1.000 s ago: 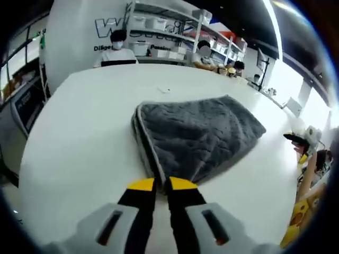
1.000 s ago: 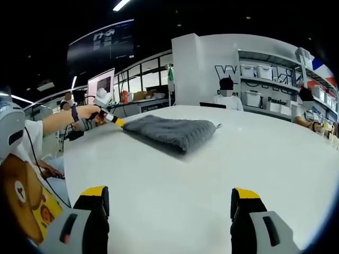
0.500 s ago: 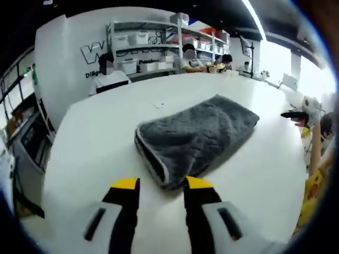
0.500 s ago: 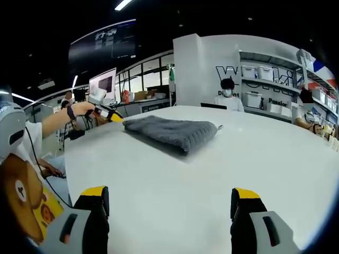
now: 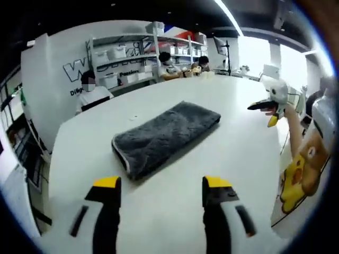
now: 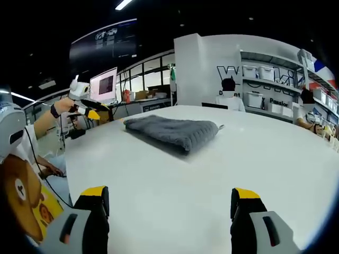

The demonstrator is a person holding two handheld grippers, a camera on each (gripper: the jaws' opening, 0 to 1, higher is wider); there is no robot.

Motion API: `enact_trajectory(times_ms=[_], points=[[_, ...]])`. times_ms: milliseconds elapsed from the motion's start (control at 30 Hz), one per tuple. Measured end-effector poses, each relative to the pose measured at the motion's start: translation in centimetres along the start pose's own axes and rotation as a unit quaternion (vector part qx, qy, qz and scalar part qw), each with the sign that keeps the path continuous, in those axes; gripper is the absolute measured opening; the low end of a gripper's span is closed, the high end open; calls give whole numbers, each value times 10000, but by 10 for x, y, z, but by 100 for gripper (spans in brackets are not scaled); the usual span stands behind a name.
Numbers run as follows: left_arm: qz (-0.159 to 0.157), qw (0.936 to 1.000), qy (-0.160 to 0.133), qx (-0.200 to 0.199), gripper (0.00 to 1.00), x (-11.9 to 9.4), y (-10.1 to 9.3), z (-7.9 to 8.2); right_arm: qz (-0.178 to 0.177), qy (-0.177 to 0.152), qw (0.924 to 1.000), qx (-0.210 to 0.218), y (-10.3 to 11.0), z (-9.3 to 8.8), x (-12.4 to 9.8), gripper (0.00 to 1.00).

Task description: Fold the towel on the table until its edges align and the towel forms a compact rectangular stack.

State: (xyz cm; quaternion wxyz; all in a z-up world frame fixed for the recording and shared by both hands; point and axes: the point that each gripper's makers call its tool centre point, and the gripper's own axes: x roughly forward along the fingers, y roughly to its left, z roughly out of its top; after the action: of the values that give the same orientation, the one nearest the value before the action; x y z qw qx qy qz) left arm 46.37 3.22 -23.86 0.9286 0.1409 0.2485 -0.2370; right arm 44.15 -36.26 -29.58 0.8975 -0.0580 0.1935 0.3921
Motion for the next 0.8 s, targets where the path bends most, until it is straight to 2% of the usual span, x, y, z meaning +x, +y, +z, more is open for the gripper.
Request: enact_trajectory(times_ms=[267, 400, 633, 800], points=[[77, 9999, 89, 126, 91, -16, -23, -15, 12, -9, 10000, 10, -1, -1, -1, 100], [195, 9997, 78, 128, 99, -24, -28, -21, 11, -33, 10000, 35, -1, -1, -4, 100], [157, 9999, -44, 42, 99, -32, -37, -25, -12, -52, 10000, 63, -4, -2, -5, 100], [332, 9993, -3, 149, 99, -39, -42, -37, -63, -34, 9999, 115, -7, -6, -8, 100]])
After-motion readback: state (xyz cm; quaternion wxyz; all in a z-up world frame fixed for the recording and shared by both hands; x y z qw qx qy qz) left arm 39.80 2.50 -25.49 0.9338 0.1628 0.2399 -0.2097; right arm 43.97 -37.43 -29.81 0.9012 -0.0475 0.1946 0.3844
